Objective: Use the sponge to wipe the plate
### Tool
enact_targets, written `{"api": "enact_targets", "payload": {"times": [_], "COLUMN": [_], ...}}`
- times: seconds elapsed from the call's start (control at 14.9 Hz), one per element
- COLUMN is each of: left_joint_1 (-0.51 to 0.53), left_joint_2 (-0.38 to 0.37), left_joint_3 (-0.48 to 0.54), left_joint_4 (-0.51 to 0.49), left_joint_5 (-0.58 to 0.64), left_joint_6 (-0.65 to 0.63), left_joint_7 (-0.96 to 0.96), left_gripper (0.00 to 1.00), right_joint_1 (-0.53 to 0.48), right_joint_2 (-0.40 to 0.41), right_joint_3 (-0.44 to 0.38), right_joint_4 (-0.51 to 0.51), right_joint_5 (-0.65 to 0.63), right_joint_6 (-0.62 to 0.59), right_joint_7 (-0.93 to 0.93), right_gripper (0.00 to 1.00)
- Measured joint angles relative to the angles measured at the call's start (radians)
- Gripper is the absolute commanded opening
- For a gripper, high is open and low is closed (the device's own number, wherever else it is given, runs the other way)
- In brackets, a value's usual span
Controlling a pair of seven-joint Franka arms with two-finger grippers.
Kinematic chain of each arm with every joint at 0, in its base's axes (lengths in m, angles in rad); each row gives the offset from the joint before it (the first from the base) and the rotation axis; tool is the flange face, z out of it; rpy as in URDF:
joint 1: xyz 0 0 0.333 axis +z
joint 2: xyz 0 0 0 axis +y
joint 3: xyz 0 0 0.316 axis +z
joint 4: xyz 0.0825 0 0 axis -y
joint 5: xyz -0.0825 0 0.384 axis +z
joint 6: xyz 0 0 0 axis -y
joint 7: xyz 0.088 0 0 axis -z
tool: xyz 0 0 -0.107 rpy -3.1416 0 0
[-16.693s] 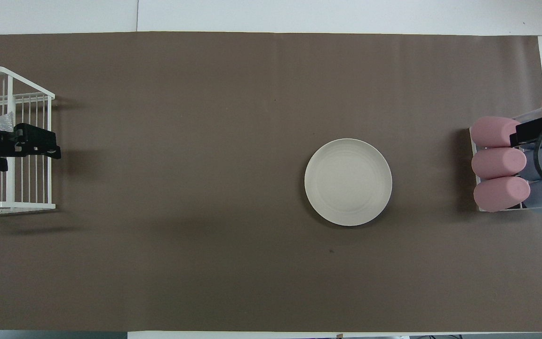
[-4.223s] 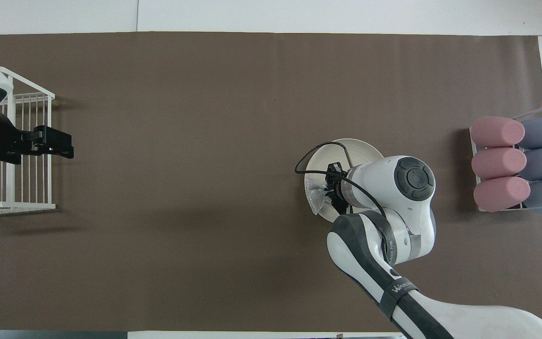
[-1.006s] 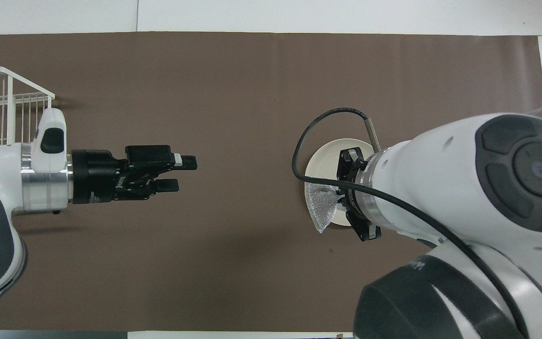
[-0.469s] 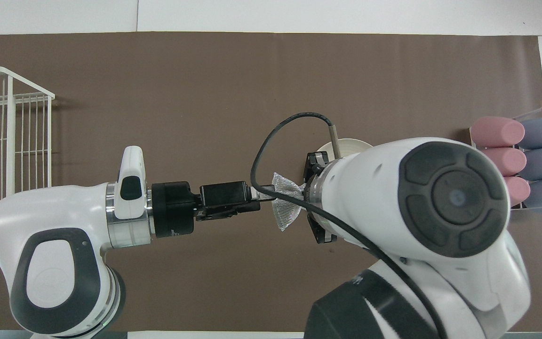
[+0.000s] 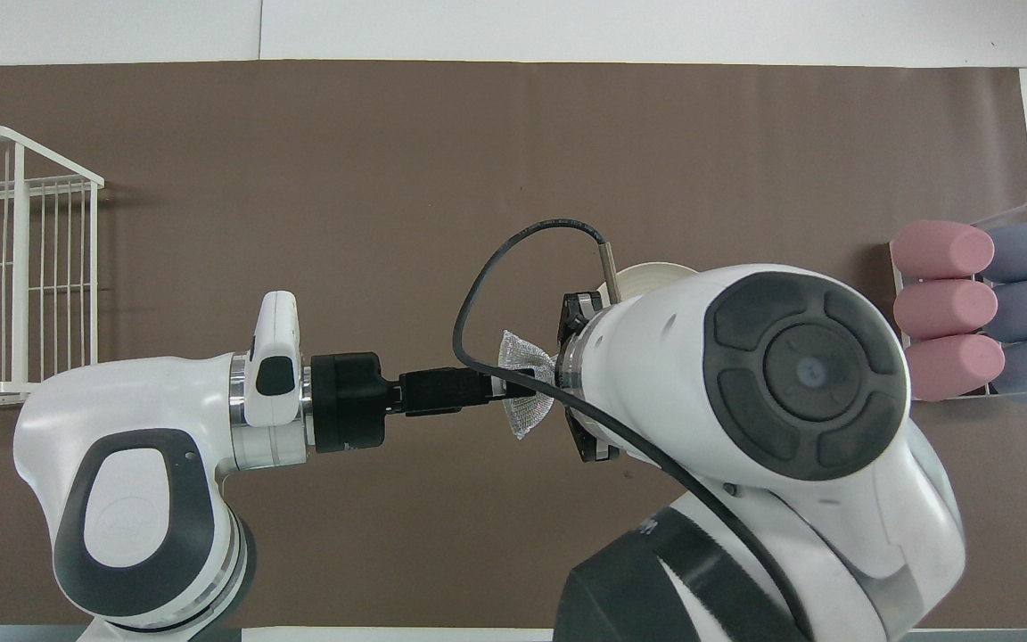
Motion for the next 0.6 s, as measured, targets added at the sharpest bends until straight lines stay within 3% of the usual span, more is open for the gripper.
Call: {"api": "enact_targets", "payload": {"times": [0.07, 0.27, 0.6], "left_joint_1": [0.002, 0.002, 0.002], "left_joint_2": [0.0, 0.0, 0.002], "left_joint_3": [0.0, 0.0, 0.0], "left_joint_4": [0.0, 0.0, -0.001], "left_joint_5": [0.0, 0.0, 0.0], "left_joint_6": [0.0, 0.0, 0.0], "left_joint_7": [0.002, 0.008, 0.011], "left_gripper": [0.86, 0.78, 0.35], "right_joint_1": [0.0, 0.0, 0.0], "right_joint_2": [0.0, 0.0, 0.0], "right_joint_3": [0.0, 0.0, 0.0], "right_joint_4": [0.001, 0.001, 0.002], "right_joint_5": [0.0, 0.0, 0.0], "right_joint_6": [0.0, 0.0, 0.0], "right_joint_7": [0.0, 0.0, 0.0], "right_gripper": [0.0, 0.0, 0.0]}}
